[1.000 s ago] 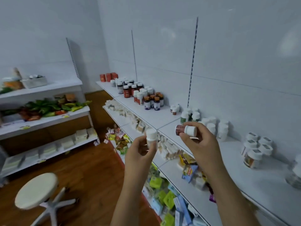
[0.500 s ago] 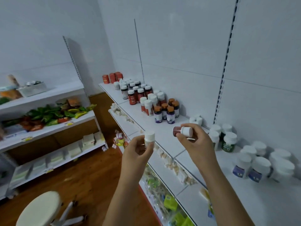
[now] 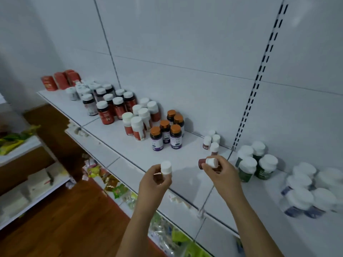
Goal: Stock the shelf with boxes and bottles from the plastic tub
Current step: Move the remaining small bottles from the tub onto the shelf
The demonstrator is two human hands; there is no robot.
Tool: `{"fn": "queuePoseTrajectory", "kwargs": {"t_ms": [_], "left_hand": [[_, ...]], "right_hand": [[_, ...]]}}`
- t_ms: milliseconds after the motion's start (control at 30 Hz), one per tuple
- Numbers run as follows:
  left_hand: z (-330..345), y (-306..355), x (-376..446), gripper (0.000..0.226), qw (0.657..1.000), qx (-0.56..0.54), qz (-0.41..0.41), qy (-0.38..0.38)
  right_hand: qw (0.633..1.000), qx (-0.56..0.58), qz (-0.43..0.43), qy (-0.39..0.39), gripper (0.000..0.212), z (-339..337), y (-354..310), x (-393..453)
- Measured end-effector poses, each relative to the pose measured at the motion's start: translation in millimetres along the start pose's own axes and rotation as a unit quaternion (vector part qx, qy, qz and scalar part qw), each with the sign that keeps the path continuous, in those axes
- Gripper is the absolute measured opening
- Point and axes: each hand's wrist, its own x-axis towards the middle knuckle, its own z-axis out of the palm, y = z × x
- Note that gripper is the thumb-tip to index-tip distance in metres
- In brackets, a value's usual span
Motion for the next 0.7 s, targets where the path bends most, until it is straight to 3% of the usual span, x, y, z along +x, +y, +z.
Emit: {"fn": "queuePoseTrajectory", "kwargs": {"t_ms": [167, 333, 500, 700], "left_hand": [[4, -18, 61, 0.020, 0.991, 0.028, 0.040, -0.121], [15, -34, 102, 0.024, 0.965, 0.097, 0.137, -0.200], [23, -53, 120, 0.030, 0.948, 0.147, 0.208, -0.189], [30, -67, 123, 0.036, 0.928, 0.205, 0.257, -0.174]], "right_hand": [[0.995, -0.031, 0.024, 0.096, 0.016, 16, -1, 9], [0.984, -0.091, 0.008, 0.155, 0.015, 34, 3, 18], [0.964, -0.200, 0.041, 0.168, 0.021, 65, 49, 23], [0.923, -0.321, 0.083, 0.198, 0.031, 82, 48, 38]]}}
